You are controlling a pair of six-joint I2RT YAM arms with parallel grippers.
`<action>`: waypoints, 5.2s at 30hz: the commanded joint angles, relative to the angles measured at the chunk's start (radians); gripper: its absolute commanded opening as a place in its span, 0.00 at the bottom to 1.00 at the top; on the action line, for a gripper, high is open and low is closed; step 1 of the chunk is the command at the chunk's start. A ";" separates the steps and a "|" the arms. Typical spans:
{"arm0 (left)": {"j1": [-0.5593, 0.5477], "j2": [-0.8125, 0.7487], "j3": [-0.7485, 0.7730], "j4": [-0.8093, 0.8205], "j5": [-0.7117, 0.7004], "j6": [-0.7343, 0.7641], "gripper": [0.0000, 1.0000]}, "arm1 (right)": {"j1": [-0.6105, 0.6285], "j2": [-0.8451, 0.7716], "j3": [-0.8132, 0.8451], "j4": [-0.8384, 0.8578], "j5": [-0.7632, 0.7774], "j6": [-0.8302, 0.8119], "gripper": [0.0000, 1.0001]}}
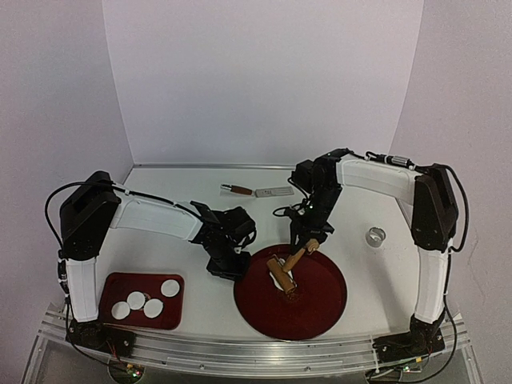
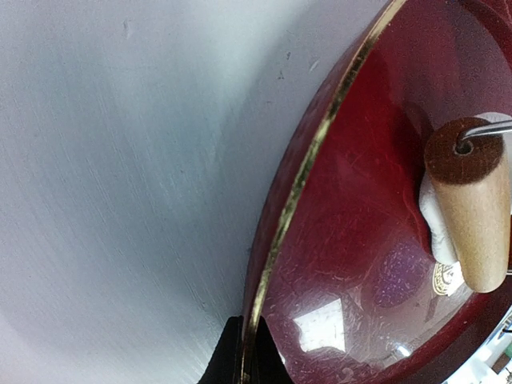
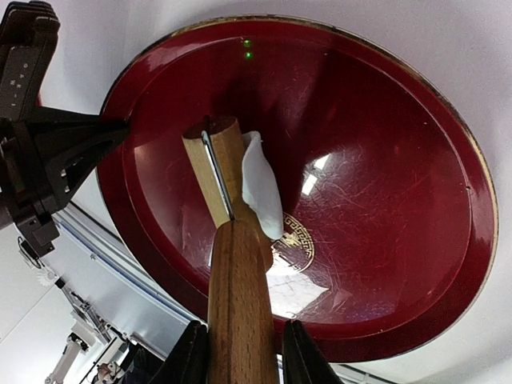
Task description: Roll out the dumpling wrappers from the dough
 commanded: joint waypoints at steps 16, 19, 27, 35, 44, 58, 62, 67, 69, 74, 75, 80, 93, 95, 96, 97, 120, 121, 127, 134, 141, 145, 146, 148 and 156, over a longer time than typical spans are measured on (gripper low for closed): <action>-0.010 -0.049 -0.077 0.003 -0.055 0.068 0.00 | -0.102 -0.001 -0.130 -0.011 0.316 0.011 0.00; -0.011 -0.051 -0.080 0.007 -0.055 0.066 0.00 | -0.110 -0.001 -0.164 0.004 0.321 0.009 0.00; -0.011 -0.066 -0.097 0.014 -0.057 0.056 0.00 | -0.144 0.008 -0.212 0.030 0.340 -0.004 0.00; -0.010 -0.083 -0.118 0.022 -0.058 0.044 0.00 | -0.196 0.012 -0.238 0.042 0.353 -0.025 0.00; -0.010 -0.086 -0.126 0.023 -0.061 0.042 0.00 | -0.231 0.013 -0.280 0.054 0.363 -0.035 0.00; -0.010 -0.088 -0.130 0.025 -0.065 0.036 0.00 | -0.275 0.000 -0.300 0.054 0.374 -0.045 0.00; -0.010 -0.086 -0.129 0.026 -0.064 0.038 0.00 | -0.276 0.006 -0.302 0.055 0.374 -0.047 0.00; -0.010 -0.087 -0.129 0.024 -0.066 0.038 0.00 | -0.277 0.004 -0.309 0.057 0.381 -0.050 0.00; -0.011 -0.087 -0.129 0.025 -0.066 0.036 0.00 | -0.276 0.004 -0.308 0.057 0.381 -0.050 0.00; -0.010 -0.089 -0.133 0.024 -0.068 0.023 0.00 | -0.277 -0.004 -0.307 0.057 0.379 -0.047 0.00; -0.010 -0.091 -0.136 0.022 -0.070 0.016 0.00 | -0.277 -0.012 -0.303 0.057 0.373 -0.048 0.00; -0.012 -0.114 -0.156 0.005 -0.089 -0.068 0.00 | -0.277 -0.088 -0.269 0.062 0.278 -0.072 0.00; -0.094 -0.159 -0.186 -0.021 -0.015 -0.441 0.15 | -0.277 -0.354 -0.279 0.137 -0.069 0.049 0.00; -0.120 -0.155 -0.170 -0.030 0.000 -0.450 0.23 | -0.278 -0.391 -0.297 0.169 -0.094 0.104 0.00; -0.131 -0.156 -0.161 -0.041 0.002 -0.451 0.27 | -0.278 -0.406 -0.304 0.177 -0.106 0.127 0.00; -0.136 -0.161 -0.155 -0.054 0.002 -0.452 0.31 | -0.277 -0.418 -0.308 0.181 -0.120 0.144 0.00; 0.164 -0.071 0.250 -0.259 0.144 0.233 0.65 | -0.117 -0.724 -0.716 0.732 -0.095 0.915 0.00; 0.170 -0.067 0.253 -0.261 0.143 0.250 0.65 | -0.087 -0.717 -0.716 0.746 -0.073 0.941 0.00; 0.187 -0.042 0.229 -0.247 0.189 0.350 0.63 | 0.032 -0.736 -0.802 0.873 0.059 1.124 0.00; 0.187 -0.034 0.194 -0.192 0.231 0.379 0.59 | 0.093 -0.678 -0.821 0.917 0.104 1.184 0.00; 0.187 -0.016 0.174 -0.180 0.226 0.400 0.58 | 0.103 -0.622 -0.798 0.929 0.127 1.191 0.00; 0.187 -0.001 0.180 -0.182 0.221 0.410 0.57 | 0.109 -0.595 -0.804 0.928 0.135 1.204 0.00; 0.187 0.001 0.181 -0.182 0.217 0.413 0.57 | 0.110 -0.590 -0.804 0.928 0.137 1.206 0.00; 0.187 0.008 0.182 -0.182 0.214 0.418 0.57 | 0.110 -0.578 -0.804 0.927 0.140 1.208 0.00; 0.187 0.032 0.174 -0.177 0.210 0.433 0.54 | 0.110 -0.574 -0.787 0.819 0.176 1.217 0.00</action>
